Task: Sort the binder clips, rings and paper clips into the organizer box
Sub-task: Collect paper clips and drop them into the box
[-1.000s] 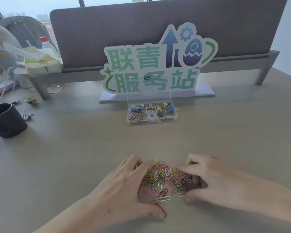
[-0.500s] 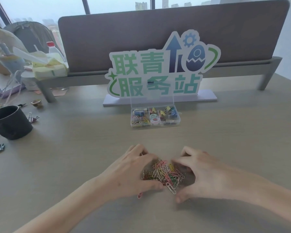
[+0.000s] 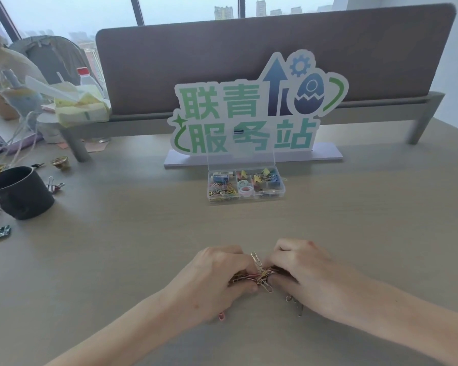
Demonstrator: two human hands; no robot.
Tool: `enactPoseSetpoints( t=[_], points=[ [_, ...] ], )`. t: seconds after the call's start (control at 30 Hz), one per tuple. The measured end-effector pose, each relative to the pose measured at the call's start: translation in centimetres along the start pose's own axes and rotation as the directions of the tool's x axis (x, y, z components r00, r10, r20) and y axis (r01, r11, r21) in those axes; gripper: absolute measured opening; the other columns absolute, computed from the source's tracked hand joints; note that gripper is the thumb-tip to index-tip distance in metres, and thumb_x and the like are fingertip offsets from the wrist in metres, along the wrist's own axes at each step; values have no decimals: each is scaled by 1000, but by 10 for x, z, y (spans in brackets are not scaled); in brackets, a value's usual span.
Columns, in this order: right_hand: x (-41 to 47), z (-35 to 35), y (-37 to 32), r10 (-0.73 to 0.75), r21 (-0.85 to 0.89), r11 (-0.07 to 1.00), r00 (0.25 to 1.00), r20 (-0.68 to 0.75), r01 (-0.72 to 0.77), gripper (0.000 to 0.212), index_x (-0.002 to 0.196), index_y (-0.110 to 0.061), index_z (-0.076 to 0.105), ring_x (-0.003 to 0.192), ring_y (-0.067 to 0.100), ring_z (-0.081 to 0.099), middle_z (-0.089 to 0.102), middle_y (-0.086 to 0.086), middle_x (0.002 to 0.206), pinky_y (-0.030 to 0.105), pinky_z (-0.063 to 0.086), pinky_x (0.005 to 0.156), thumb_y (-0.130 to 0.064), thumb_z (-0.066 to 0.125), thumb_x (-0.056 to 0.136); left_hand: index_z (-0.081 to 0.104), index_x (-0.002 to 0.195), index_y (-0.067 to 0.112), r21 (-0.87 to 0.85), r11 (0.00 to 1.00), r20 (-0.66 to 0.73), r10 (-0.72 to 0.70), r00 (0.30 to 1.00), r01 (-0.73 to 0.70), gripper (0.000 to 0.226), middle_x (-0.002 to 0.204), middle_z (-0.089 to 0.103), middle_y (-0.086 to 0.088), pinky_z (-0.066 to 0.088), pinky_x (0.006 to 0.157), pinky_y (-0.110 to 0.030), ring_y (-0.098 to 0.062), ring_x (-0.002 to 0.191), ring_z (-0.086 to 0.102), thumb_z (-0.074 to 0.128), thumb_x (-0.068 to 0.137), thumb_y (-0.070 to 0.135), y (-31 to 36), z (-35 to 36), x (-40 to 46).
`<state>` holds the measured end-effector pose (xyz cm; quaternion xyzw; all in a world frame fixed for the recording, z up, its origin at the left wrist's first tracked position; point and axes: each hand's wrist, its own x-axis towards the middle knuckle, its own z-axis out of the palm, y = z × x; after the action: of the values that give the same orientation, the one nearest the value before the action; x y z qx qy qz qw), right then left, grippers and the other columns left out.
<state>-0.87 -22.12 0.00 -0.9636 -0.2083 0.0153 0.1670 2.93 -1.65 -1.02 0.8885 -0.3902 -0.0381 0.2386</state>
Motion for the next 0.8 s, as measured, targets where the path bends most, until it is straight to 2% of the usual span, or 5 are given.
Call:
enactPoseSetpoints(
  t=[0.13, 0.27, 0.4, 0.53, 0.8],
  points=[
    [4, -3, 3, -8, -19, 1000, 1000, 12, 9, 16, 106, -27, 61, 88, 13, 57, 57, -9, 98, 33, 46, 77, -36, 55, 94, 72, 96, 30, -58, 998, -29, -28, 999, 27, 12, 85, 65, 8, 49, 70, -22, -3, 71, 57, 71, 83, 30, -1, -1, 0],
    [9, -9, 9, 6, 2, 1000, 1000, 10, -6, 11, 100, -33, 67, 83, 4, 55, 63, -12, 93, 16, 39, 68, -35, 61, 90, 75, 94, 31, -125, 991, -73, -66, 995, 56, 13, 83, 69, 10, 43, 66, -8, 2, 68, 57, 75, 81, 28, -3, -6, 0],
    [12, -16, 15, 46, 47, 998, 999, 6, -46, 9, 94, -35, 71, 71, -6, 51, 57, -24, 73, 12, 36, 66, -38, 67, 86, 75, 89, 31, -173, 981, -122, -106, 987, 84, 12, 80, 70, 11, 46, 65, -12, -7, 71, 61, 78, 78, 28, -7, -10, -1],
    [23, -30, 17, 102, 142, 985, 995, -14, -99, 3, 84, -33, 75, 67, -5, 58, 68, -19, 74, 11, 40, 61, -35, 74, 82, 76, 86, 31, -233, 963, -134, -168, 977, 133, 10, 81, 71, 12, 49, 67, -15, -9, 73, 64, 79, 77, 28, -12, -14, -1],
    [112, -63, 20, 21, 248, 968, 986, -163, 20, 3, 86, -20, 76, 57, -10, 57, 65, -16, 63, 3, 40, 59, -21, 75, 83, 78, 80, 28, -377, 904, -103, -255, 961, 200, 10, 75, 72, 11, 46, 62, -11, 2, 60, 58, 83, 72, 30, -12, -20, 3]
  ],
)
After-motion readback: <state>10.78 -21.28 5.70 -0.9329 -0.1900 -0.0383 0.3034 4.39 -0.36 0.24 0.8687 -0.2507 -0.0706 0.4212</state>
